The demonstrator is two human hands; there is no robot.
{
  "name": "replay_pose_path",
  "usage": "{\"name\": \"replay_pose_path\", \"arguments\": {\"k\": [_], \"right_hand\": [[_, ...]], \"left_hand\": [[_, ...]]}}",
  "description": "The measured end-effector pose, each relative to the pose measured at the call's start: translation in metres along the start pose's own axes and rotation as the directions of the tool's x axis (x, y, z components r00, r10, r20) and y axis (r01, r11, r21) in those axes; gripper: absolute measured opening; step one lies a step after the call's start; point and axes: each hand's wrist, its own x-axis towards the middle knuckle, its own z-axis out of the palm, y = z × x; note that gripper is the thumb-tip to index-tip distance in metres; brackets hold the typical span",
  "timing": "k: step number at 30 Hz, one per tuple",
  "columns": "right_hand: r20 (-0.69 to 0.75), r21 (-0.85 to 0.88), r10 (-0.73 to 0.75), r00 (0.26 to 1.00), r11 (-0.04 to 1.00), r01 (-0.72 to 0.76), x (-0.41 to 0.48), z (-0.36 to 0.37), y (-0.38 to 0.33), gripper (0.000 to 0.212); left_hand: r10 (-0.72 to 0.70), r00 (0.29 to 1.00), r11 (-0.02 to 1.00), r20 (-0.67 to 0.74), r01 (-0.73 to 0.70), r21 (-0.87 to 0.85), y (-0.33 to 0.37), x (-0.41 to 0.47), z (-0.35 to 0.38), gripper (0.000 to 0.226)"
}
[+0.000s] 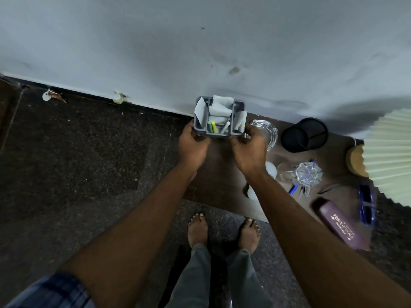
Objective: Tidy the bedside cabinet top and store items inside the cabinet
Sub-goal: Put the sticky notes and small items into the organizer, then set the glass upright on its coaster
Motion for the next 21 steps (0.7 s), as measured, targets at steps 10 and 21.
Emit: {"name": "replay_pose_path", "arguments": {"k": [10,21], "right_hand": [[-0.043,-0.013,0.028,0.999,0.999,-0.029,-0.007,0.000,-0.003,0.047],[-0.058,-0.001,0.034,0.998,0.999,-0.034,-0.018,-0.012,-0.002,0.033]], "left_hand": [[-0.011,1.000,1.000,0.012,0.011,0.013,-0.001,-0.001,-0.002,0.055],[-0.088,0.992,0.996,-0.089,0.085,-0.038,-0.011,-0.017,-0.006,0.066]]}}
